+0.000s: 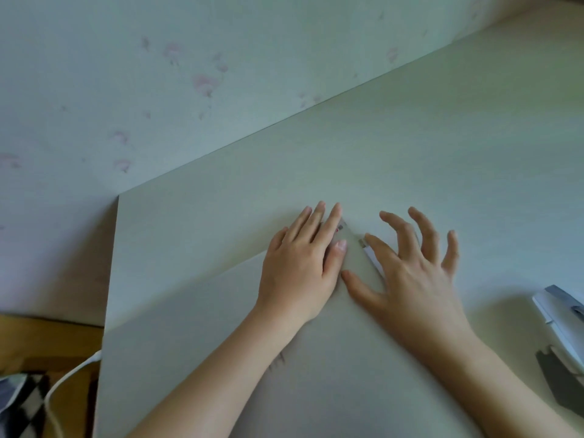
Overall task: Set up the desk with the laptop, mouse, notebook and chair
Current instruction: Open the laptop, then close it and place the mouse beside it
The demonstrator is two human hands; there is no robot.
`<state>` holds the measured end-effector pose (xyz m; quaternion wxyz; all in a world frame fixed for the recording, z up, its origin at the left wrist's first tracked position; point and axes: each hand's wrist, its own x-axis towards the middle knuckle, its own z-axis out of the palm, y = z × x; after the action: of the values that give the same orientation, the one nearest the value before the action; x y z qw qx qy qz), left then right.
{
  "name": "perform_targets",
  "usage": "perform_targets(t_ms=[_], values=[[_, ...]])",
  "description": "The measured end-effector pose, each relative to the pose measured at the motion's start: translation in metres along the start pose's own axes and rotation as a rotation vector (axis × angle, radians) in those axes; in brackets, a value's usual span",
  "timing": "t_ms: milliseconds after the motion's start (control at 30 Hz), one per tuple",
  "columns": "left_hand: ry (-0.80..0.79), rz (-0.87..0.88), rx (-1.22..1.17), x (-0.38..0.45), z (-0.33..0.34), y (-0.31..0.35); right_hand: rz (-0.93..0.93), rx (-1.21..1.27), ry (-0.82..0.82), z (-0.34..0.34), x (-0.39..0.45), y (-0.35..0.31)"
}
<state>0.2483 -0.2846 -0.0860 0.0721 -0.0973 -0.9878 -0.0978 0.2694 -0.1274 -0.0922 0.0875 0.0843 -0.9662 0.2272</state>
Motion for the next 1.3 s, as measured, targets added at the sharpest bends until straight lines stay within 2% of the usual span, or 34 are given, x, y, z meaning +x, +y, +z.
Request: perform_targets(t_ms=[200,433,733,867,1033,1133,1300], values=[[0.073,0.006,0.032,0.000,0.004,0.001,-0.044,0.001,0.025,0.003,-0.001,0.000],[0.079,0.013,0.026,0.002,0.006,0.000,-0.084,-0.027,0.016,0.002,0.001,0.000],[0.142,0.041,-0.006,0.006,0.005,0.000,-0.048,-0.100,0.022,0.001,0.000,-0.005],[0.197,0.060,0.028,0.002,0.004,0.000,-0.045,-0.193,0.024,-0.004,-0.003,-0.008],[0.216,-0.006,-0.008,-0.017,0.007,0.023,-0.094,-0.351,0.097,-0.028,-0.024,0.002],[0.178,-0.024,-0.089,-0.031,0.009,0.050,-0.047,-0.417,0.136,-0.048,-0.049,0.028],[0.121,0.030,-0.176,-0.036,0.017,0.093,0.138,-0.440,0.069,-0.078,-0.082,0.073]])
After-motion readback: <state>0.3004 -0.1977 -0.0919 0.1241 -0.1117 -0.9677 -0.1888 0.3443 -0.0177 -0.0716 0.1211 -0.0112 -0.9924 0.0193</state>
